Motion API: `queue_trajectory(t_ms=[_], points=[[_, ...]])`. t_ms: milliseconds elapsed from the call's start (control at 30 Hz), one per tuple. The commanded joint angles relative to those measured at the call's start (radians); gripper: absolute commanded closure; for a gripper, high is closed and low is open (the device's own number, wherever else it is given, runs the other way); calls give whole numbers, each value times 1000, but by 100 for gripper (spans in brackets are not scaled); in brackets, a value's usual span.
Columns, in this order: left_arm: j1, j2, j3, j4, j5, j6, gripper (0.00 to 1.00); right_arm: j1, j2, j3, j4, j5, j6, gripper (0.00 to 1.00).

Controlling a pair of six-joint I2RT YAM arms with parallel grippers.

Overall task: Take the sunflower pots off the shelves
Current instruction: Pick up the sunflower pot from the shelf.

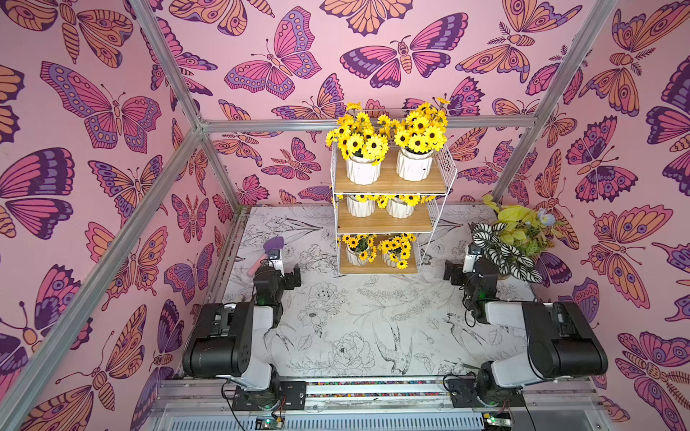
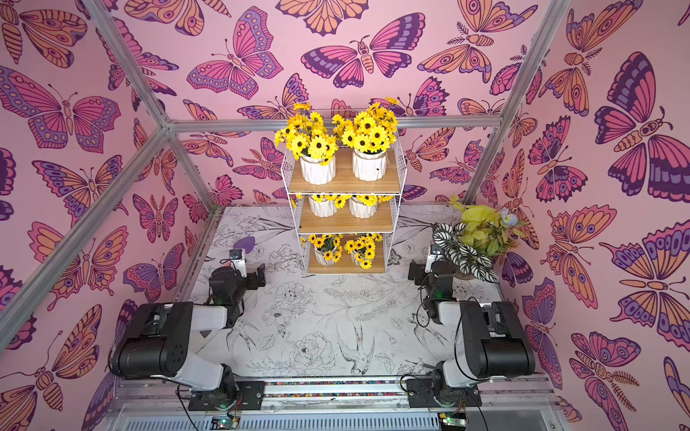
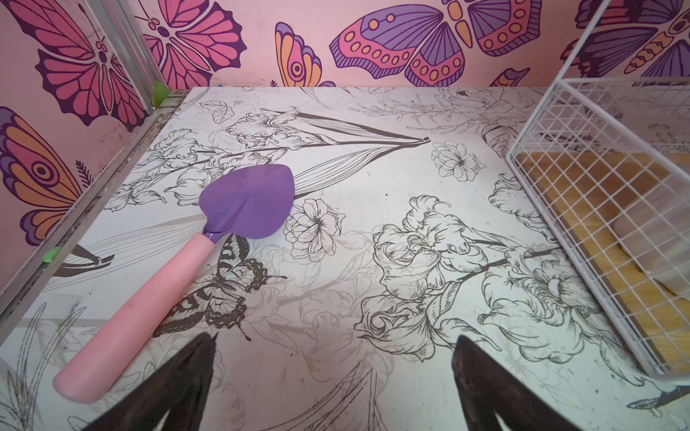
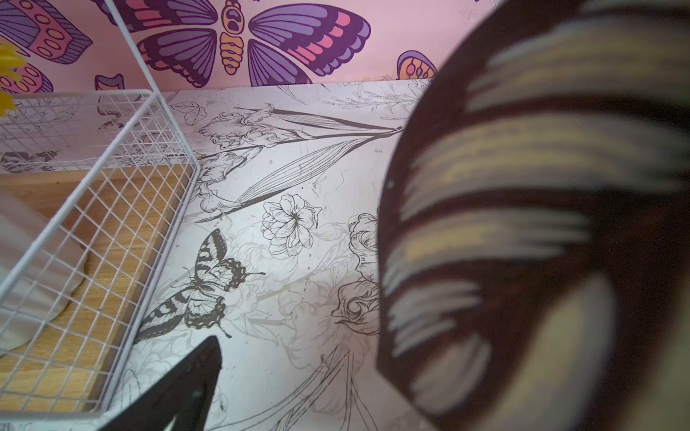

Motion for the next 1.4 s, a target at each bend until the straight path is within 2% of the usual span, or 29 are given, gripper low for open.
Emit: queue_trajectory(t_ms=[0,667,767,833,933,1100,1233,1367], points=[[-2,9,8,24,-6,5,1,-3,11,20,15,8,-5,1],[-5,6,4,34,-18,8,1,-3,9,19,17,9,-6,1],[-3,-47,-1,2,-50,-15,1,-3,0,10,32,61,7,1],[-3,-86,16,-69,-37,-1,1,3,-32,30,2,108,17,1],[-4,-150,86,-269,-86,-11,0,11,-115,113,-230,116,10,1],[-10,-248,157,-437,-148,-45,0,85,-189,131,-308,199,-23,1],[-31,-335,277,-661,-198,-92,0,147,-243,164,-394,197,3,2],[-65,-433,334,-789,-202,-161,0,203,-335,182,-471,204,48,1]])
